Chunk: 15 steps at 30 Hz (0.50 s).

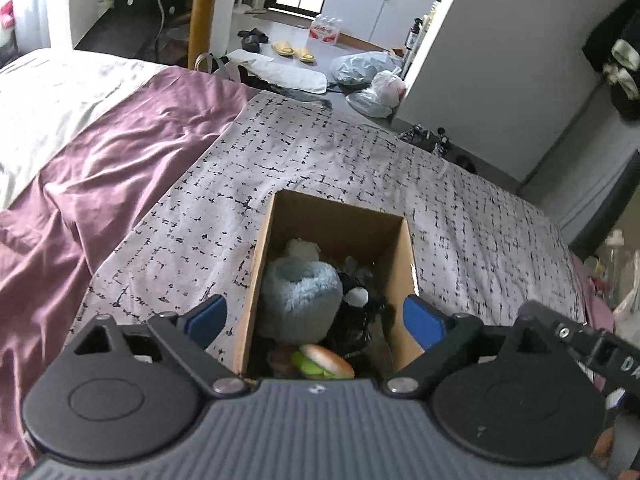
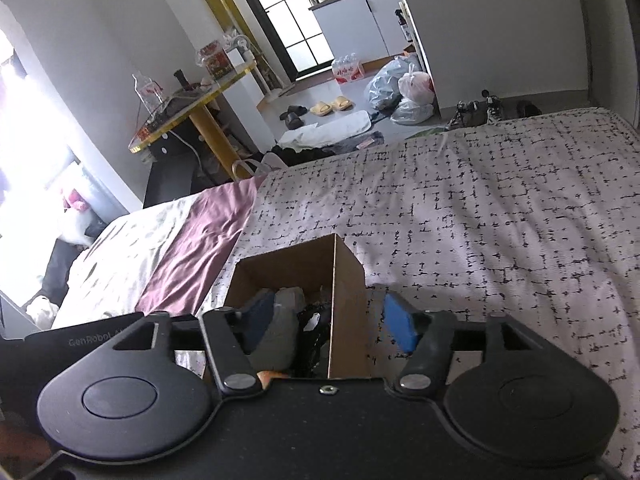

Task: Organize soft objects

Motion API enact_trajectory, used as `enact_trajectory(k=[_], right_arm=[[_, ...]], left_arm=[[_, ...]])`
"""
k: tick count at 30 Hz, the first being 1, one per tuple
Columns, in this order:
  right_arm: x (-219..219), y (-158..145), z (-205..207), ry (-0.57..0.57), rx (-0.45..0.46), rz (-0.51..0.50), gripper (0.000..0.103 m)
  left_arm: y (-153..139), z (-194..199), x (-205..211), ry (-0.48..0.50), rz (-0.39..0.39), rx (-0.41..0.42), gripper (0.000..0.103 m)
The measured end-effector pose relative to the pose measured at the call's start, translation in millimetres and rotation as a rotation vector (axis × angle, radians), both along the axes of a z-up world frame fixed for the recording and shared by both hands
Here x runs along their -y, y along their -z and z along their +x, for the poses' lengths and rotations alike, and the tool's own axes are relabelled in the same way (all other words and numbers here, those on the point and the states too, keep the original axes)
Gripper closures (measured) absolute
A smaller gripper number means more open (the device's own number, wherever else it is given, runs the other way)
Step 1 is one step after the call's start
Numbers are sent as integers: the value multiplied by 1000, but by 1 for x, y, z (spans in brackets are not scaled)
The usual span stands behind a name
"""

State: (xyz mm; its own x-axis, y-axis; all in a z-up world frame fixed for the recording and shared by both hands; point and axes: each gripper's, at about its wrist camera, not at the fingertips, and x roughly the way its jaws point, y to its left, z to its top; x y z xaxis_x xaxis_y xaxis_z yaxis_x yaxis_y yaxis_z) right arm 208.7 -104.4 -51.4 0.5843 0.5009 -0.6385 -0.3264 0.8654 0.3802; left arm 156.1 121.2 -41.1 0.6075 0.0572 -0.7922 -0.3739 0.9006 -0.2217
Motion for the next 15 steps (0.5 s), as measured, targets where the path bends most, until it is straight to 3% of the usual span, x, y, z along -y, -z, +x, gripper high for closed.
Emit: enact_trajectory(k=[8,13,15], right_arm=[[24,-26,-26,12,38,1,14],[39,-45,-44,40,87,-26,0],[45,-51,-51,44,105,-27,0]], left_arm=[[-26,-21,18,37,69,16,0],[-40,-39,28,52,59,21,0],[-47,-45,32,64,71,33,0]])
